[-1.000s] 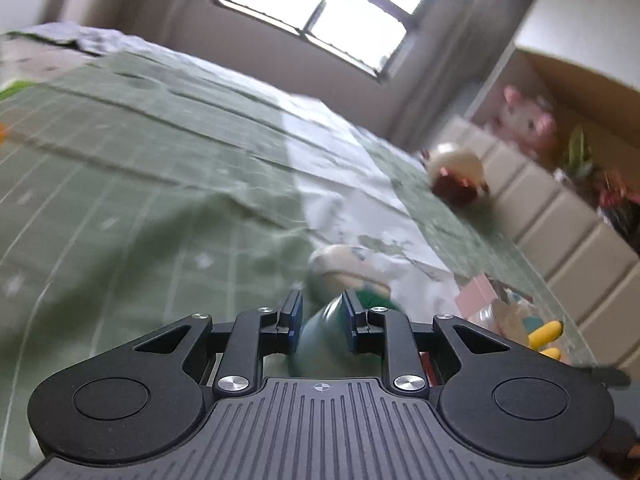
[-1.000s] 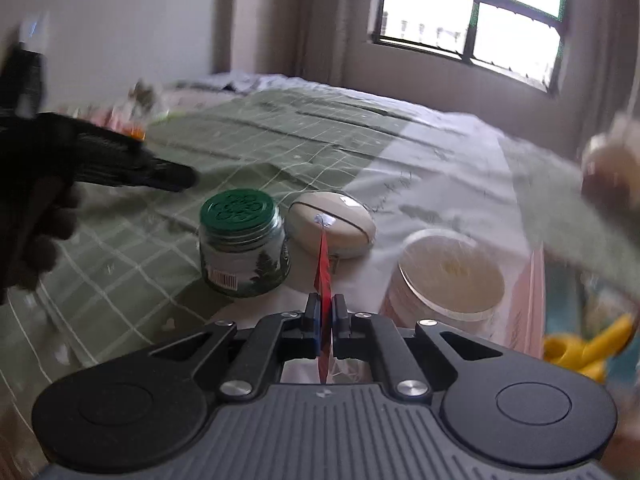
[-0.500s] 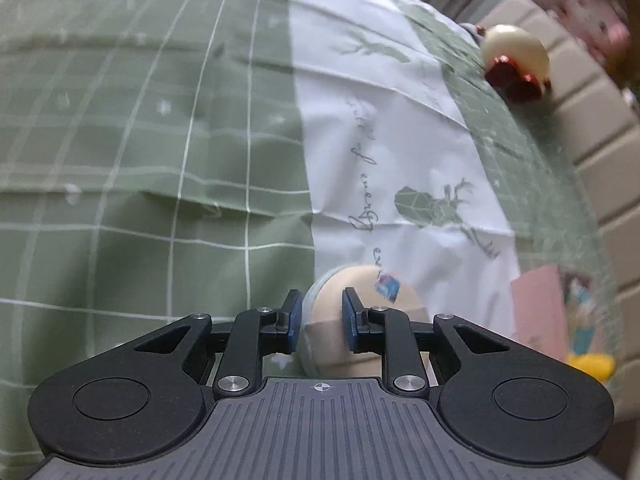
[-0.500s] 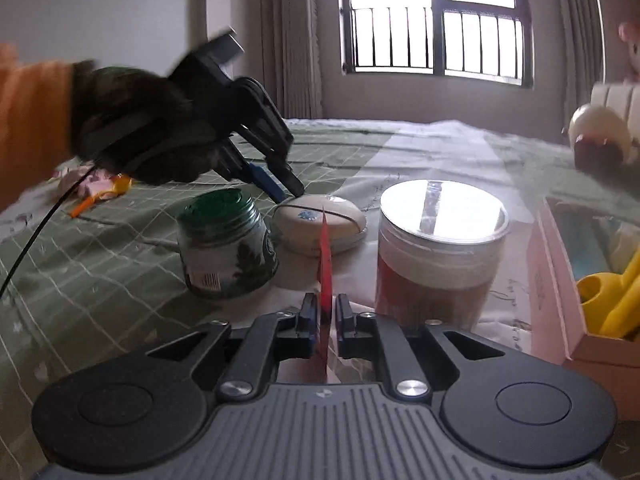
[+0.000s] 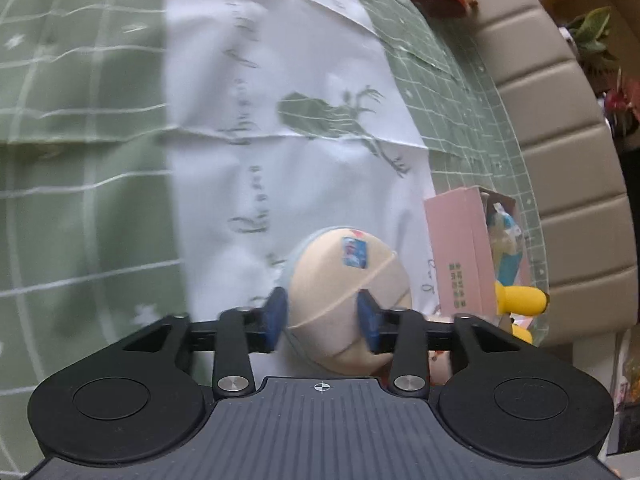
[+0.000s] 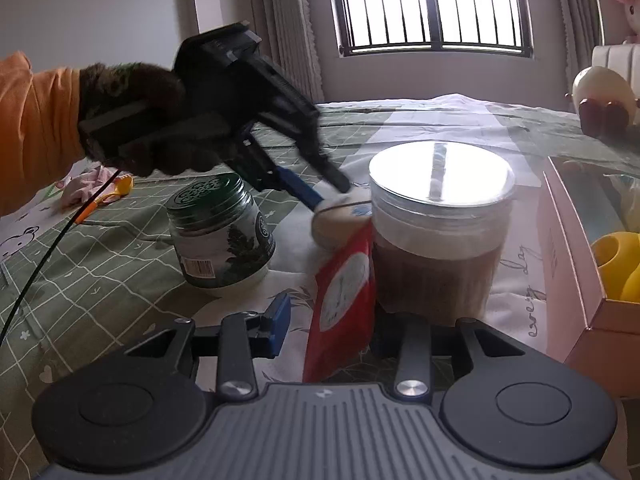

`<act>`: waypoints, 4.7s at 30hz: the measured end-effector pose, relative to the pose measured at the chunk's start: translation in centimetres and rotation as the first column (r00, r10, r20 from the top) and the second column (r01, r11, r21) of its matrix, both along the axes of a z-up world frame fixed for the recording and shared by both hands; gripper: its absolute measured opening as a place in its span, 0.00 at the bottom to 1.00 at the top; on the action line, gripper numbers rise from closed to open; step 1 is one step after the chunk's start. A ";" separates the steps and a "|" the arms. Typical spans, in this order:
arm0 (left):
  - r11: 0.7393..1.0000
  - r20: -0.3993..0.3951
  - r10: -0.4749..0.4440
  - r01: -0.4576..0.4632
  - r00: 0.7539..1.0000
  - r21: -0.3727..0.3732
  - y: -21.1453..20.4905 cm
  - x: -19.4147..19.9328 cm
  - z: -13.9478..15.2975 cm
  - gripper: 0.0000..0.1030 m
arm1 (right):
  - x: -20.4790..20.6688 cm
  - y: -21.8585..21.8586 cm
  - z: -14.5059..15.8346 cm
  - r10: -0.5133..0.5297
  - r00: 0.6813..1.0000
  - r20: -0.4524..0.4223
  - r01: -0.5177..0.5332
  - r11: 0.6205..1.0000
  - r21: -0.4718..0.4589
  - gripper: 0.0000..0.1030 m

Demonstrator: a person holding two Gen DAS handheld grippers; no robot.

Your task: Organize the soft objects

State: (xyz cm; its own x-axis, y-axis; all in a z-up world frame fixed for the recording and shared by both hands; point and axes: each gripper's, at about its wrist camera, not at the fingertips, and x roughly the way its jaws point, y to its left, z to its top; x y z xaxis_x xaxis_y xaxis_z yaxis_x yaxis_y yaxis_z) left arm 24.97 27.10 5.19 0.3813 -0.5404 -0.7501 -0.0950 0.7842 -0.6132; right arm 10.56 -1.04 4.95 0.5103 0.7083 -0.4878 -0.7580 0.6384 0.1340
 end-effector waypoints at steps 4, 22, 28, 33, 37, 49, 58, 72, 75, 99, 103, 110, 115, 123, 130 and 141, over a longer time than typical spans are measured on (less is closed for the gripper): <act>0.999 0.015 0.026 -0.027 1.000 0.043 -1.9 1.1 0.4 0.49 | 0.0 -0.1 0.0 0.001 1.000 -0.004 -0.001 1.000 0.004 0.37; 0.845 0.220 -0.111 -0.025 0.969 0.534 -8.2 -0.1 4.0 0.48 | 0.5 -1.5 1.4 0.026 0.998 -0.049 -0.023 0.998 0.054 0.38; 0.855 0.412 0.016 -0.226 0.911 0.466 -5.1 -6.8 8.1 0.48 | 0.2 -3.5 9.3 0.044 0.997 0.069 -0.050 0.994 0.093 0.56; 0.877 0.514 0.105 -0.323 0.851 0.357 -2.2 -13.5 8.8 0.48 | 8.5 -2.3 15.9 0.071 0.985 -0.159 -0.058 0.995 0.085 0.74; 0.893 0.522 0.162 -0.350 0.838 0.283 -0.4 -17.5 6.8 0.48 | 15.9 2.3 14.0 0.036 0.917 -0.397 -0.088 0.990 -0.113 0.74; 0.921 0.514 0.274 -0.376 0.813 0.105 0.5 -26.2 -0.3 0.48 | 24.4 9.7 5.5 -0.126 0.759 -0.639 -0.131 0.931 -0.340 0.72; 0.911 0.496 0.357 -0.413 0.791 0.003 1.1 -27.8 -2.3 0.48 | 16.7 12.5 11.5 0.116 0.831 -0.543 -0.289 0.926 -0.244 0.43; 0.879 0.544 0.450 -0.460 0.708 -0.127 2.8 -30.3 -5.1 0.48 | 21.8 17.9 5.4 -0.177 0.782 -0.598 -0.169 0.863 -0.477 0.71; 0.871 0.535 0.476 -0.458 0.698 -0.178 3.5 -30.1 -6.2 0.46 | 23.1 18.9 4.3 -0.191 0.721 -0.666 -0.182 0.875 -0.448 0.73; 0.863 0.544 0.493 -0.459 0.679 -0.210 3.7 -30.1 -6.6 0.41 | 15.5 15.3 7.9 -0.004 0.782 -0.624 -0.251 0.914 -0.320 0.39; 0.864 0.550 0.487 -0.467 0.678 -0.189 3.5 -30.1 -6.4 0.41 | 12.8 13.2 12.1 0.044 0.867 -0.497 -0.203 0.941 -0.271 0.38; 0.839 0.565 0.496 -0.531 0.659 -0.118 2.0 -31.4 -4.7 0.41 | 3.0 5.1 10.8 0.253 0.739 -0.625 -0.329 0.944 -0.007 0.38; 0.868 0.591 0.442 -0.487 0.675 -0.093 -1.5 -33.6 -1.7 0.41 | 0.1 5.3 3.0 0.237 0.606 -0.759 -0.317 0.948 0.043 0.40; 0.894 0.599 0.210 -0.400 0.773 0.202 -8.8 -34.3 0.3 0.41 | -3.9 0.8 5.5 0.258 0.879 -0.402 -0.308 0.949 -0.064 0.56; 0.897 0.591 0.136 -0.352 0.795 0.268 -12.4 -32.8 -0.4 0.41 | -5.5 -1.6 5.8 0.042 0.998 0.039 -0.033 0.976 -0.216 0.70; 0.941 0.564 -0.053 -0.148 0.824 0.304 -17.9 -31.6 -1.1 0.41 | -0.1 0.8 1.2 -0.033 0.993 -0.118 0.008 0.978 -0.207 0.66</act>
